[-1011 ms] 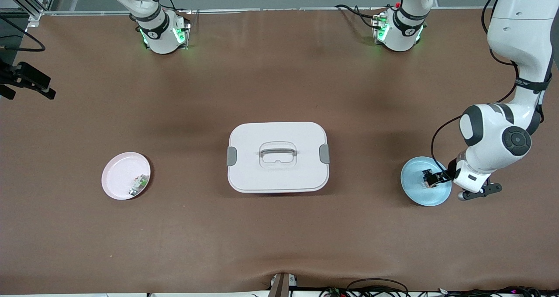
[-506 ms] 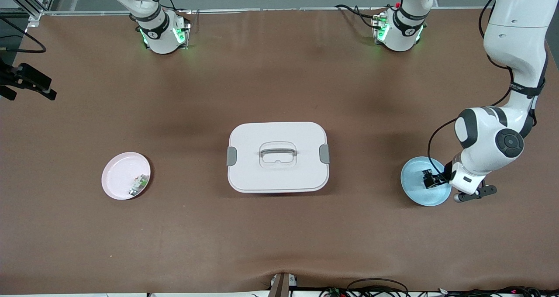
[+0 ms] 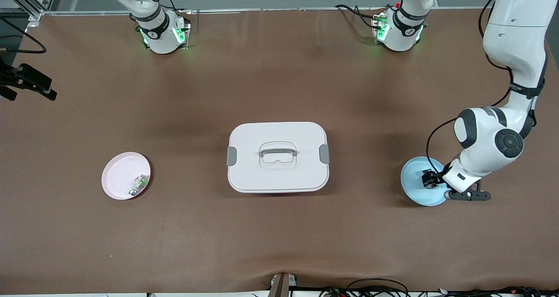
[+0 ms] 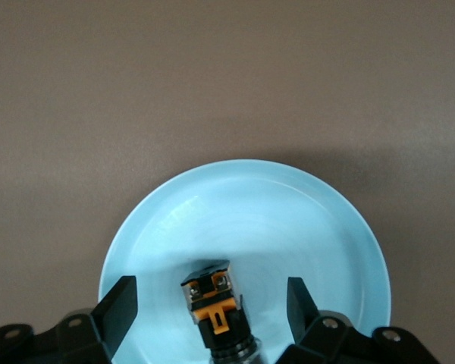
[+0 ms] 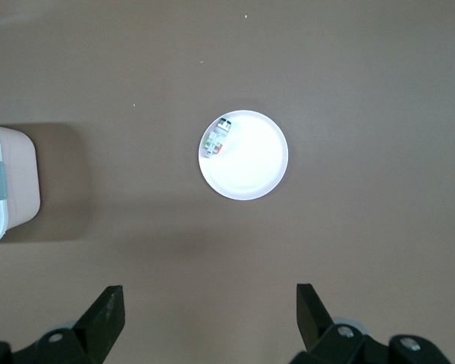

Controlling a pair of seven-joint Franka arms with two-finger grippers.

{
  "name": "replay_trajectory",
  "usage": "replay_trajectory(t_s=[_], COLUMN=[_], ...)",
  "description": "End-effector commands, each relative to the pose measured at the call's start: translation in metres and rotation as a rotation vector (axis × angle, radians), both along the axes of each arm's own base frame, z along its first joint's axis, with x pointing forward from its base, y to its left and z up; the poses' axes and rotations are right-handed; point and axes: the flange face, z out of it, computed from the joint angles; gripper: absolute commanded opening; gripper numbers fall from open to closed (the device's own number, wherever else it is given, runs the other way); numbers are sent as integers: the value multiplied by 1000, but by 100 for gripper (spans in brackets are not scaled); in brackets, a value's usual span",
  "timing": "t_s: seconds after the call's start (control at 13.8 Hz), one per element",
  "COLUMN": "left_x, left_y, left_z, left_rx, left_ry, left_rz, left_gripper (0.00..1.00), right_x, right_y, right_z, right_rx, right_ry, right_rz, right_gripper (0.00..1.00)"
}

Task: Transfer orange switch to right arm and place
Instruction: 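Close the left gripper on the orange switch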

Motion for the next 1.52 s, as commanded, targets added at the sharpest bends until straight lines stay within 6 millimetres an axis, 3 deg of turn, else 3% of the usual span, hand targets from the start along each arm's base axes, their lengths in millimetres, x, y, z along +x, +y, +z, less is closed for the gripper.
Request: replay_trajectory(t_s=[0.0, 0.58, 1.44], left_x=[0, -5, -6], left_y=[1, -7, -9], left_z=[13, 23, 8], left_rx=[20, 51, 86], left_ry=[-19, 23, 25], left_rz=[-140, -526, -974], left_gripper=[91, 96, 99], right_x=[2, 2, 2], right_y=[-1, -2, -3], right_z=[2, 2, 2], right_rx=[0, 0, 0], right_ry=[-5, -5, -5], right_rz=[-5, -9, -25], right_gripper=[100, 100, 100])
